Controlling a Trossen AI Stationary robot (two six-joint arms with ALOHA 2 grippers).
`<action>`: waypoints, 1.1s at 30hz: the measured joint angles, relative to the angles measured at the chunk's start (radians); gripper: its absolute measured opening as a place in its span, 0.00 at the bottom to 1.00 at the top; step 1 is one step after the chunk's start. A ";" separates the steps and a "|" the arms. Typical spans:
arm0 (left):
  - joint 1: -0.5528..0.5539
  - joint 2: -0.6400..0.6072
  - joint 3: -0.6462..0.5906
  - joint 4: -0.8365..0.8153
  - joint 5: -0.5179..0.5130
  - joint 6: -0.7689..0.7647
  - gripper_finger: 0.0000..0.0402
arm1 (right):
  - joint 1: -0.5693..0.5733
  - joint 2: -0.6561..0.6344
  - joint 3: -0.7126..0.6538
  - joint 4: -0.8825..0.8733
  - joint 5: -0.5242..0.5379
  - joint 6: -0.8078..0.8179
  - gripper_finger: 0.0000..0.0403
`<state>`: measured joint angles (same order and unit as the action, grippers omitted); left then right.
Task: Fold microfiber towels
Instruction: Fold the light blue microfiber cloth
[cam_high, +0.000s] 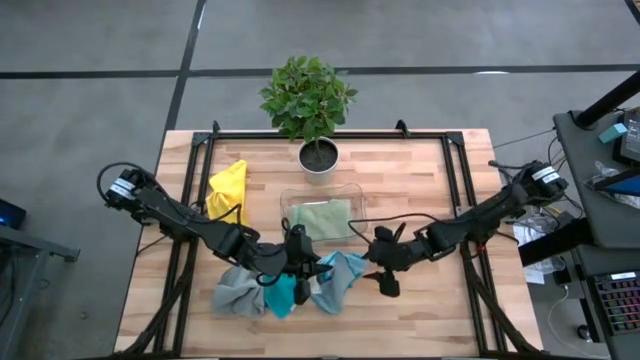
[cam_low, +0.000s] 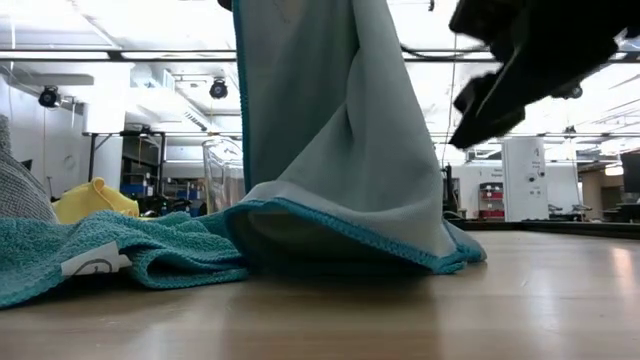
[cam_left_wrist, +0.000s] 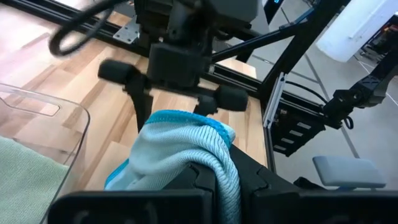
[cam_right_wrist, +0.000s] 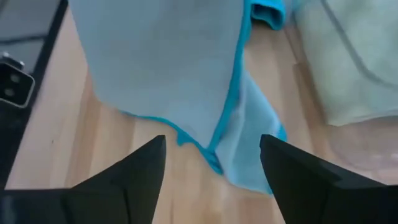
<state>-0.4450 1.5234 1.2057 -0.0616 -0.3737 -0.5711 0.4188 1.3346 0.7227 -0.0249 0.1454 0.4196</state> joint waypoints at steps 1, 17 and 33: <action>0.000 0.000 0.000 0.000 0.000 0.000 0.00 | 0.000 0.006 -0.025 0.053 0.001 0.007 0.61; 0.000 0.000 0.000 0.001 0.002 0.004 0.00 | -0.013 0.311 -0.072 0.697 0.079 -0.162 0.53; 0.001 -0.004 0.000 -0.001 0.002 0.009 0.00 | -0.005 0.141 0.035 0.325 0.027 -0.338 0.03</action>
<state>-0.4438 1.5192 1.2058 -0.0624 -0.3717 -0.5621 0.4140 1.4754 0.7580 0.3000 0.1727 0.0818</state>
